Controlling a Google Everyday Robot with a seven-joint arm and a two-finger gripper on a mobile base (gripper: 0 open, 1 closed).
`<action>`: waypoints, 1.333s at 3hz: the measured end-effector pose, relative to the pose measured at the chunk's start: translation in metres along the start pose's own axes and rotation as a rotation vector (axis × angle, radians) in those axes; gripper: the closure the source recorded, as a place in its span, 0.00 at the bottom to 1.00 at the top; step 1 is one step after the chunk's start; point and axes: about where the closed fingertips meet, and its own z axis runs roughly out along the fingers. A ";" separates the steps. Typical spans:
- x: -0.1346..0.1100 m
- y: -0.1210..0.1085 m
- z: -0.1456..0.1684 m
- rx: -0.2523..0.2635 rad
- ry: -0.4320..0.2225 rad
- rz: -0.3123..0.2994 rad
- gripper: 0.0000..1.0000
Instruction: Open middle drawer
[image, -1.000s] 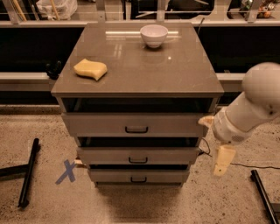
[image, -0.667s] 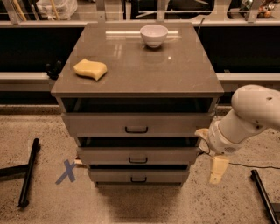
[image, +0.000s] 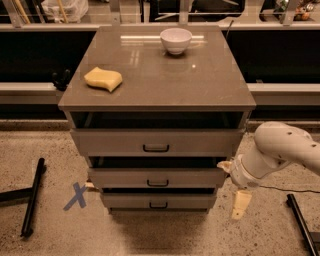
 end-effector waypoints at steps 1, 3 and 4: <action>0.005 -0.017 0.023 0.013 0.005 -0.007 0.00; 0.019 -0.065 0.093 0.041 -0.002 0.006 0.00; 0.028 -0.083 0.120 0.064 0.006 0.032 0.00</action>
Offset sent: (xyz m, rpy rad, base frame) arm 0.0750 0.0161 -0.1055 -0.0011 -0.0457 -0.0145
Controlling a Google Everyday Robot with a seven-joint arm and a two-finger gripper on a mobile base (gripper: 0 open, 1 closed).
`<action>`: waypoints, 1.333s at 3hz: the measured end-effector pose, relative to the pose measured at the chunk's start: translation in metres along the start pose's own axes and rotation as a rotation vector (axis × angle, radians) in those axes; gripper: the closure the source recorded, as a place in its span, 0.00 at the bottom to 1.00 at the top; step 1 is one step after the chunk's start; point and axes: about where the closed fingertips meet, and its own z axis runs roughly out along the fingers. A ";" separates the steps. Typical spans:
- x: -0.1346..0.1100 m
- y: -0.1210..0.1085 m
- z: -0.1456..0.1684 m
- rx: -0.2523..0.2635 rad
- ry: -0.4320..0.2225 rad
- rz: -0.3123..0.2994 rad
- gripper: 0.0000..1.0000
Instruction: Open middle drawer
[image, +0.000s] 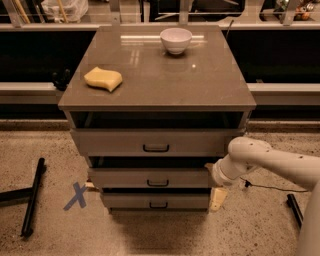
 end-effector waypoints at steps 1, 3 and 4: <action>0.002 -0.015 0.013 0.052 -0.002 0.016 0.00; -0.013 -0.043 0.040 0.107 -0.009 0.021 0.00; -0.018 -0.044 0.055 0.090 -0.016 0.021 0.17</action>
Offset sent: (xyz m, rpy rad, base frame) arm 0.0525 0.0165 -0.0220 -0.0079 -0.1432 -0.0820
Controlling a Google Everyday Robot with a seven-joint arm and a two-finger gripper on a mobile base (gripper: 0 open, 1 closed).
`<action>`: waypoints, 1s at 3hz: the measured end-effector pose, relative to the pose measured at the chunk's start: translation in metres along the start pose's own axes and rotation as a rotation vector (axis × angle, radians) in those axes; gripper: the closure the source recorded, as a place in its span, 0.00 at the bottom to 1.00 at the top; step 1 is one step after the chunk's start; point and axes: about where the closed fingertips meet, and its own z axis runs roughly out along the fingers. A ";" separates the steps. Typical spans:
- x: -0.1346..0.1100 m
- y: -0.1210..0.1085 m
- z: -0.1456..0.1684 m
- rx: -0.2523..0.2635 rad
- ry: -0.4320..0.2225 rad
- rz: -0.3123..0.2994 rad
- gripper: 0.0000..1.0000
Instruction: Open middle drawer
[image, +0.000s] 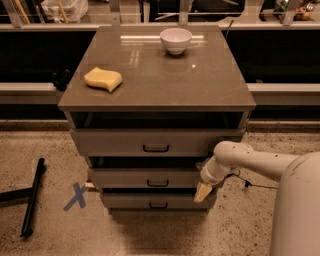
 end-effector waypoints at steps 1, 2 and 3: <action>-0.002 0.014 0.004 -0.019 0.002 -0.007 0.41; -0.001 0.028 -0.008 -0.007 -0.001 -0.013 0.63; -0.002 0.028 -0.010 -0.007 -0.001 -0.013 0.86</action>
Offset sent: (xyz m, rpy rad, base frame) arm -0.0716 -0.0161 0.0381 -0.0038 -0.0460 0.0040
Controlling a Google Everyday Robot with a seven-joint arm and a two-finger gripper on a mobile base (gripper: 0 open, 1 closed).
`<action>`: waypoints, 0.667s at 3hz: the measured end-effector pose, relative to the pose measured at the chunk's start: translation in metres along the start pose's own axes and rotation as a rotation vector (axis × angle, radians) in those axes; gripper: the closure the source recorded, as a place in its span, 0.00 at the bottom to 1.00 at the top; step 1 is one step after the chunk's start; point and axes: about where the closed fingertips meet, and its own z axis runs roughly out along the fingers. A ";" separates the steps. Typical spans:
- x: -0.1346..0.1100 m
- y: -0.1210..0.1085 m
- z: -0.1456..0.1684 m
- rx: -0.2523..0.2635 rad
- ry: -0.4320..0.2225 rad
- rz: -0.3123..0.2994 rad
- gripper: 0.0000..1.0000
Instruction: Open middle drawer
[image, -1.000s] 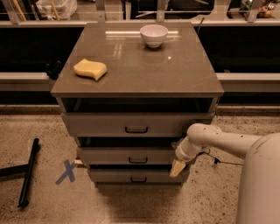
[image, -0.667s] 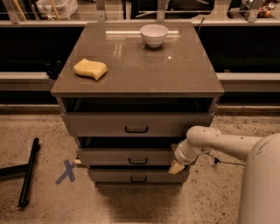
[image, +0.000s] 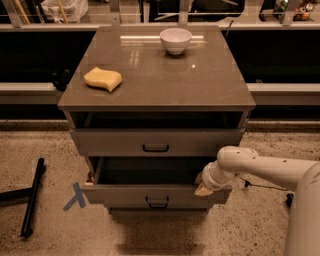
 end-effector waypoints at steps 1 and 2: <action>-0.002 -0.001 -0.004 0.000 0.000 0.000 0.77; -0.002 0.000 -0.004 0.000 0.000 0.000 0.54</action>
Offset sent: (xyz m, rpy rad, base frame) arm 0.0000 0.0000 0.0039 0.0000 0.0000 0.0000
